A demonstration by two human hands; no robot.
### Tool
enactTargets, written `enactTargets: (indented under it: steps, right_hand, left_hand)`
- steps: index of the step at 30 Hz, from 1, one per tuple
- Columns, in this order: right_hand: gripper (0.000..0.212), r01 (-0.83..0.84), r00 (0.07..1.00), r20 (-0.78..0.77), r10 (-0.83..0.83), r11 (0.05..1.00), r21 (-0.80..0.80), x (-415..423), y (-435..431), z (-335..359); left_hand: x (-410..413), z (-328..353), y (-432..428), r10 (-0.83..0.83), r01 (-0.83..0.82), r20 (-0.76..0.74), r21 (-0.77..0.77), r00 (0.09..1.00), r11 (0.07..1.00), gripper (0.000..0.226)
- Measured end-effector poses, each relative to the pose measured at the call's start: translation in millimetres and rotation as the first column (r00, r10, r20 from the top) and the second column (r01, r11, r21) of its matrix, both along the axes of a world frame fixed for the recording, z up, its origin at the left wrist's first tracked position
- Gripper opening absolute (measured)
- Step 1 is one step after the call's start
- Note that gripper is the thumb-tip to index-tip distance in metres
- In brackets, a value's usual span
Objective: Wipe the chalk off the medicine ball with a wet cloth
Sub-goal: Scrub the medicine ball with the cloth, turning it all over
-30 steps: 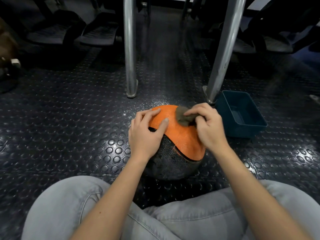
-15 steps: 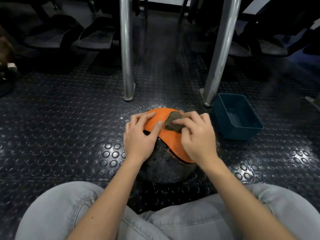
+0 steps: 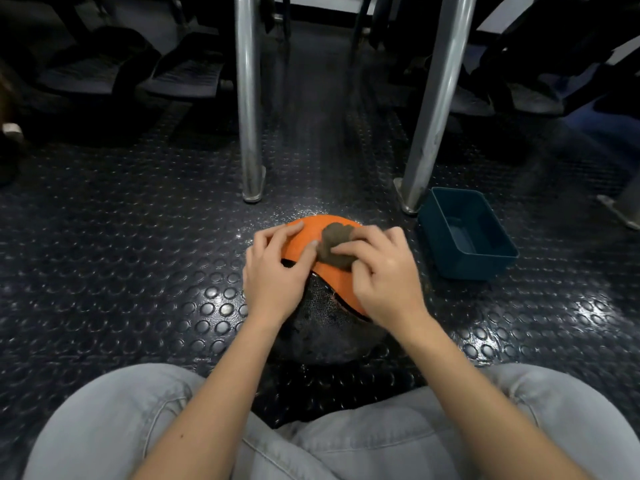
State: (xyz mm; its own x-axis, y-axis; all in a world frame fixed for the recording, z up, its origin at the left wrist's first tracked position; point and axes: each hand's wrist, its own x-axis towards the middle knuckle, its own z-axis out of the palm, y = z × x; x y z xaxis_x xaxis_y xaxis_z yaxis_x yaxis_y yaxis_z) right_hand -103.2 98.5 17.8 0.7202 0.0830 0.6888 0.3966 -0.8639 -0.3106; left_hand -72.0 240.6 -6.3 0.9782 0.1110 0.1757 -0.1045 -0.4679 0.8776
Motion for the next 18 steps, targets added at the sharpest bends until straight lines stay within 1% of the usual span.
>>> enactTargets:
  steps: [1, 2, 3, 4, 5, 6, 7, 8, 10, 11, 12, 13, 15, 16, 17, 18]
  right_hand:
    - [0.035, 0.048, 0.998, -0.052, -0.043, 0.995, 0.087, 7, -12, -3]
    - [0.036, 0.143, 0.980, -0.169, -0.107, 0.967, 0.212, 14, -27, -5]
    - [0.037, 0.251, 0.936, -0.323, -0.136, 0.905, 0.344, 20, -43, -8]
    - [0.038, 0.353, 0.877, -0.463, -0.127, 0.824, 0.442, 25, -54, -9]
    - [0.039, 0.422, 0.833, -0.541, -0.112, 0.762, 0.491, 29, -59, -11]
    - [0.039, 0.468, 0.802, -0.583, -0.132, 0.746, 0.474, 29, -61, -11]
    - [0.038, 0.500, 0.775, -0.608, -0.172, 0.755, 0.425, 26, -60, -9]
    - [0.036, 0.515, 0.766, -0.604, -0.221, 0.773, 0.371, 23, -57, -7]
    - [0.034, 0.490, 0.789, -0.542, -0.288, 0.827, 0.275, 19, -49, 0]
    - [0.034, 0.460, 0.815, -0.487, -0.314, 0.861, 0.215, 16, -42, 5]
    - [0.035, 0.400, 0.870, -0.370, -0.326, 0.905, 0.144, 13, -30, 9]
    - [0.035, 0.308, 0.930, -0.233, -0.284, 0.949, 0.072, 12, -16, 12]
    - [0.033, 0.093, 0.995, -0.037, -0.097, 0.992, -0.086, 6, 6, 14]
    - [0.033, 0.027, 1.000, -0.007, -0.028, 0.990, -0.135, 6, 8, 14]
    - [0.034, -0.012, 0.999, -0.051, 0.005, 0.992, -0.129, 10, 2, 15]
    - [0.035, -0.008, 0.991, -0.133, -0.001, 0.998, -0.062, 16, -8, 15]
  left_hand:
    - [1, 1, 1, -0.029, 0.029, -0.008, 0.015, 1.000, 0.999, 0.044]
    - [1, 2, 1, -0.064, 0.065, -0.016, 0.043, 0.998, 0.997, 0.043]
    - [1, 4, 0, -0.101, 0.103, -0.025, 0.072, 0.995, 0.992, 0.043]
    - [1, 6, -1, -0.140, 0.143, -0.032, 0.090, 0.990, 0.986, 0.046]
    - [1, 9, -2, -0.186, 0.189, -0.046, 0.094, 0.982, 0.977, 0.055]
    - [2, 12, -1, -0.233, 0.239, -0.071, 0.093, 0.970, 0.967, 0.066]
    - [3, 15, 1, -0.278, 0.287, -0.103, 0.095, 0.955, 0.953, 0.078]
    - [4, 16, 3, -0.318, 0.332, -0.134, 0.100, 0.939, 0.938, 0.089]
    - [3, 17, 9, -0.366, 0.389, -0.173, 0.119, 0.914, 0.914, 0.104]
    - [2, 17, 11, -0.378, 0.401, -0.177, 0.126, 0.909, 0.907, 0.107]
    - [2, 18, 11, -0.378, 0.399, -0.168, 0.118, 0.911, 0.909, 0.107]
    - [2, 17, 11, -0.369, 0.386, -0.152, 0.106, 0.917, 0.916, 0.105]
    - [3, 17, 11, -0.363, 0.376, -0.121, 0.100, 0.924, 0.921, 0.103]
    - [4, 18, 11, -0.375, 0.387, -0.121, 0.100, 0.919, 0.917, 0.103]
    - [4, 18, 11, -0.389, 0.402, -0.135, 0.093, 0.911, 0.911, 0.103]
    - [4, 19, 11, -0.402, 0.417, -0.152, 0.084, 0.903, 0.905, 0.103]
